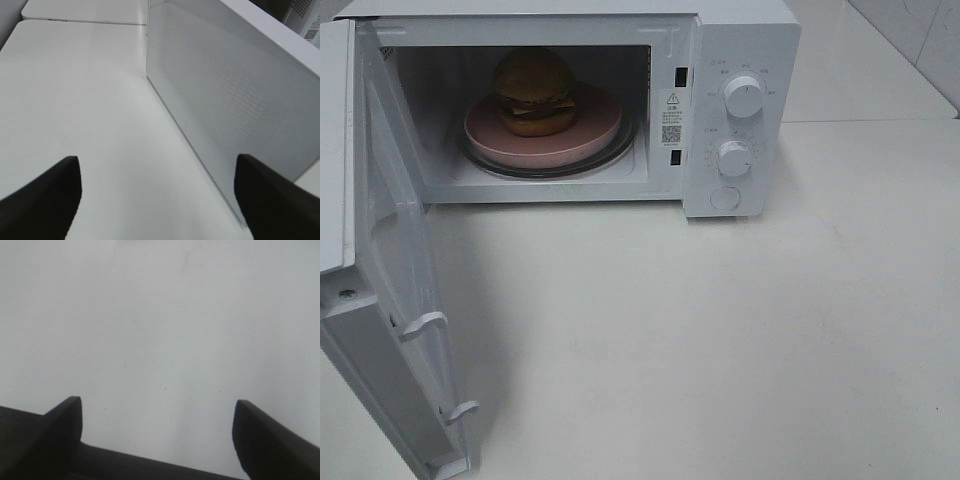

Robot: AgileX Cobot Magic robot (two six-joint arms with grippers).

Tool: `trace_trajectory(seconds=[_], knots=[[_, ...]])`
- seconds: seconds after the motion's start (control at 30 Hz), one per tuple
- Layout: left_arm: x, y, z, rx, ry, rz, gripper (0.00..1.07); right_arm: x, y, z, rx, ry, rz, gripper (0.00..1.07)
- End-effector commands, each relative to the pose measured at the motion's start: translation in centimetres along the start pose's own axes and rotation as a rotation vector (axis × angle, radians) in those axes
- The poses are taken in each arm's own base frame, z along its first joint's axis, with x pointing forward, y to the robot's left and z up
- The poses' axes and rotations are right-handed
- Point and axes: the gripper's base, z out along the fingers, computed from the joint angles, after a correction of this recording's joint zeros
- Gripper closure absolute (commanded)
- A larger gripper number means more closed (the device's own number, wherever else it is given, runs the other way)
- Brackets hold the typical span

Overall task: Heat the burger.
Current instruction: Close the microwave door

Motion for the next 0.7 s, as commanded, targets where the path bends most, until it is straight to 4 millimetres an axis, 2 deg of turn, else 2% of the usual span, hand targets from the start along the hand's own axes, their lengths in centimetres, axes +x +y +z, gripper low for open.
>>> trace_trajectory(seconds=[0.03, 0.07, 0.13, 0.17, 0.2, 0.37, 0.5, 0.7], knots=[[0.2, -0.1, -0.2, 0.008, -0.015, -0.002, 0.3, 1.1, -0.3, -0.8, 0.026, -0.056, 0.031, 0.31], [0.2, -0.1, -0.2, 0.008, -0.015, -0.002, 0.3, 2.1, -0.5, -1.1, 0.04, -0.098, 0.051, 0.31], [0.2, -0.1, -0.2, 0.008, -0.015, -0.002, 0.3, 2.7, -0.5, -1.2, 0.047, -0.121, 0.061, 0.31], [0.2, -0.1, -0.2, 0.008, -0.015, -0.002, 0.3, 3.8, -0.5, -1.3, 0.062, -0.157, 0.079, 0.31], [0.2, -0.1, -0.2, 0.008, -0.015, -0.002, 0.3, 3.8, -0.5, -1.3, 0.062, -0.157, 0.079, 0.31], [0.2, -0.1, -0.2, 0.008, -0.015, -0.002, 0.3, 6.4, -0.4, -0.7, 0.099, -0.254, 0.117, 0.31], [0.2, -0.1, -0.2, 0.008, -0.015, -0.002, 0.3, 7.2, -0.4, -0.3, 0.113, -0.303, 0.125, 0.31], [0.2, -0.1, -0.2, 0.008, -0.015, -0.002, 0.3, 8.0, -0.3, -0.9, 0.132, -0.37, 0.141, 0.31]])
